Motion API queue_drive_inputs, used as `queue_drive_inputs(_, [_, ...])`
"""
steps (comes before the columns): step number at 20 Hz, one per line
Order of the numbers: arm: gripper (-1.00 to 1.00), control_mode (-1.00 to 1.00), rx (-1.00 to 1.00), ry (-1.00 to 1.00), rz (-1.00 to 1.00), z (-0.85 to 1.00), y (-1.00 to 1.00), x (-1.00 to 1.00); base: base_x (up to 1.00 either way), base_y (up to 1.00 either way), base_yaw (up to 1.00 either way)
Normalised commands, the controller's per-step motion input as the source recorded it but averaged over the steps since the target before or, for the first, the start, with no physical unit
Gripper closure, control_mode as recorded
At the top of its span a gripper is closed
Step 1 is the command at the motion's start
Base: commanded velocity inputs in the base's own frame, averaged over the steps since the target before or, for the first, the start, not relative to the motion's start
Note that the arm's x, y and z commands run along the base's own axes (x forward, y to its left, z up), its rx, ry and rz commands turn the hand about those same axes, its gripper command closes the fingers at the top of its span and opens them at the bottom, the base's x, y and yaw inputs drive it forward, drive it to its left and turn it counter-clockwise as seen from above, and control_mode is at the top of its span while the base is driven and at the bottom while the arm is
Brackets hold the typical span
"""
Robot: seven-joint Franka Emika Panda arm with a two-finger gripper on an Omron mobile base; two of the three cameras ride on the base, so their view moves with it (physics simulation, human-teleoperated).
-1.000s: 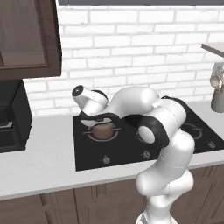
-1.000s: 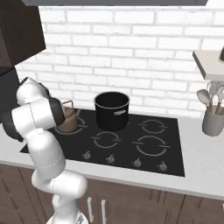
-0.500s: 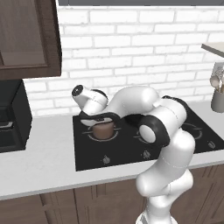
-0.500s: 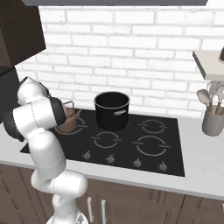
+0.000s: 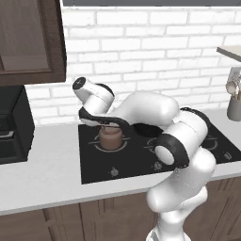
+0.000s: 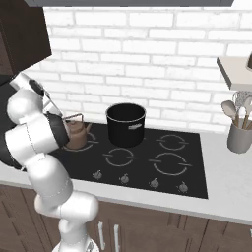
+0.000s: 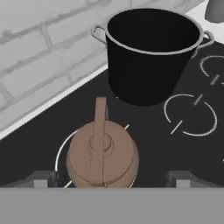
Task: Pick the kettle from the counter and place it on a stove burner. Then turn the burner on.
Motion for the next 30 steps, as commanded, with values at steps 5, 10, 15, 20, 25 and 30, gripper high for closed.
queue_drive_inputs(5, [-1.00, -1.00, 0.01, 0.01, 0.11, 0.05, -0.29, -1.00, 0.00, 0.00, 0.00])
queue_drive_inputs(10, [-1.00, -1.00, 0.09, 0.16, 0.20, -0.10, -0.50, -1.00, 0.00, 0.00, 0.00])
queue_drive_inputs(15, [-1.00, -1.00, 0.09, 0.46, 0.30, -0.88, -0.33, -0.92, 0.00, 0.00, 0.00])
queue_drive_inputs(20, [-1.00, -1.00, 0.06, 0.30, 0.28, -0.74, 0.23, -0.18, 0.00, 0.00, 0.00])
queue_drive_inputs(25, [-1.00, -1.00, 0.00, 0.09, 0.01, -0.25, 0.35, 0.13, 0.00, 0.00, 0.00])
queue_drive_inputs(30, [-1.00, -1.00, 0.00, 0.00, 0.00, -0.48, 0.31, 0.38, 0.00, 0.00, 0.00])
